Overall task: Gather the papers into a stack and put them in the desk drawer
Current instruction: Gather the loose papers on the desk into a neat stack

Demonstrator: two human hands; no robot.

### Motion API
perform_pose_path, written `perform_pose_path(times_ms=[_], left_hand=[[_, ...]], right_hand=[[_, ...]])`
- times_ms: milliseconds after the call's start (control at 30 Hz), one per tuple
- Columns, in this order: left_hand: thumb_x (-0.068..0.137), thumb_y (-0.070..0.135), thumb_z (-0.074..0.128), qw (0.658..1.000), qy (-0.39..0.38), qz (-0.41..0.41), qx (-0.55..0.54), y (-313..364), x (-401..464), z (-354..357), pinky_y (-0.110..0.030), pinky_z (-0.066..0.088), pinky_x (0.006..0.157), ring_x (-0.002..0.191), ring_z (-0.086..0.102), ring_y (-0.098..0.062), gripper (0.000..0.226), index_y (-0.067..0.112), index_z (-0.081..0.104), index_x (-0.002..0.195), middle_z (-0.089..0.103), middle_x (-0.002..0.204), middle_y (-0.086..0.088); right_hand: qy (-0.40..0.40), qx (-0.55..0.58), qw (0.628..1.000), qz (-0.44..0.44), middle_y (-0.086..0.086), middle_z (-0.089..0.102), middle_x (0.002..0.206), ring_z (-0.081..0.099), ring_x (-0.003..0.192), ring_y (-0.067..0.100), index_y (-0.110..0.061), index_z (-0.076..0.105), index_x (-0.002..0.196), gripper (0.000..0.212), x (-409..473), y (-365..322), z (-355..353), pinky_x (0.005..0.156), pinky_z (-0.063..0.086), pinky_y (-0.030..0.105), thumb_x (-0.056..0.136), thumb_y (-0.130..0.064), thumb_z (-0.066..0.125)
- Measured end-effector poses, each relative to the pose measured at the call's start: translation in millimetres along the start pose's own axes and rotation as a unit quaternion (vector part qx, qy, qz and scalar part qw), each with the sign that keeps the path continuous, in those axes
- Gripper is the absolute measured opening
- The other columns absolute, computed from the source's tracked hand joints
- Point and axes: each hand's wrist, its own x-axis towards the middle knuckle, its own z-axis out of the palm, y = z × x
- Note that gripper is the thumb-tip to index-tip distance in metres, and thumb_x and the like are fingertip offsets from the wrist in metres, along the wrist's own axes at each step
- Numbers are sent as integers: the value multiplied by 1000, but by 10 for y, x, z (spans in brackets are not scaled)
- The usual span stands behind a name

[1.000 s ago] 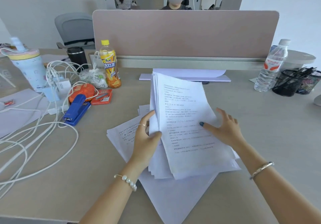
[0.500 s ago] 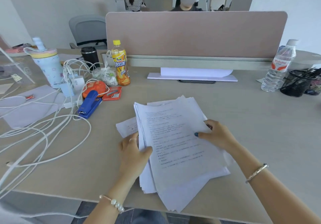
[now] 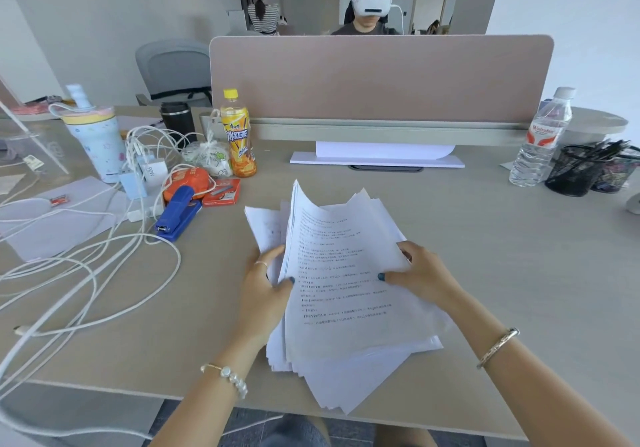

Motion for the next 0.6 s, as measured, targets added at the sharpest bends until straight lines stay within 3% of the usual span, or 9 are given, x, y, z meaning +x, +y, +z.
perform_pose_path(times_ms=[133, 233, 333, 400, 467, 533, 600], left_hand=[[74, -14, 53, 997, -29, 16, -76, 108, 115, -9, -6, 36, 89, 115, 51, 4, 60, 25, 59, 120, 62, 123, 12], [75, -19, 50, 988, -61, 23, -142, 231, 236, -3, 0, 39, 88, 108, 51, 19, 62, 28, 60, 114, 60, 120, 18], [77, -21, 49, 981, -88, 13, -173, 330, 439, 38, -8, 41, 95, 116, 52, 6, 61, 25, 57, 116, 58, 124, 10], [79, -19, 50, 983, -92, 9, -160, 363, 588, 101, -13, 35, 101, 131, 40, -5, 63, 23, 50, 126, 49, 134, 8], [81, -17, 52, 988, -81, -8, -133, 382, 685, 197, -14, 27, 101, 137, 26, -2, 71, 21, 38, 139, 36, 146, 8], [81, -16, 52, 990, -83, -43, -109, 304, 768, 297, -9, 35, 88, 117, 43, 11, 76, 22, 28, 142, 45, 136, 9], [77, -12, 51, 989, -108, -71, -73, 153, 834, 371, -17, 48, 68, 90, 61, 0, 82, 31, 25, 142, 58, 122, 5]], right_hand=[[0, 26, 1000, 3, 1, 63, 111, 59, 96, 23, -19, 54, 121, 55, -4, 7, -9, 65, 43, 28, 71, -27, 74], [11, 49, 999, 7, 1, 64, 106, 59, 88, 19, -16, 55, 116, 50, 3, 36, -27, 58, 40, 24, 71, -28, 74], [31, 87, 996, 16, 1, 63, 106, 60, 86, 19, -15, 52, 117, 50, 37, 81, -90, 56, 41, 24, 73, -28, 74], [57, 113, 992, 17, 0, 63, 105, 61, 85, 20, -15, 50, 121, 53, 72, 103, -158, 57, 43, 23, 75, -26, 74], [75, 121, 990, 22, -1, 61, 103, 60, 81, 17, -18, 47, 125, 56, 114, 126, -211, 55, 44, 23, 75, -24, 74], [76, 95, 992, 31, 1, 61, 108, 59, 95, 24, -21, 45, 127, 62, 170, 165, -223, 64, 49, 31, 73, -28, 74], [59, 46, 996, 39, 4, 60, 119, 46, 117, 30, -23, 42, 131, 68, 226, 218, -187, 84, 47, 39, 71, -31, 73]])
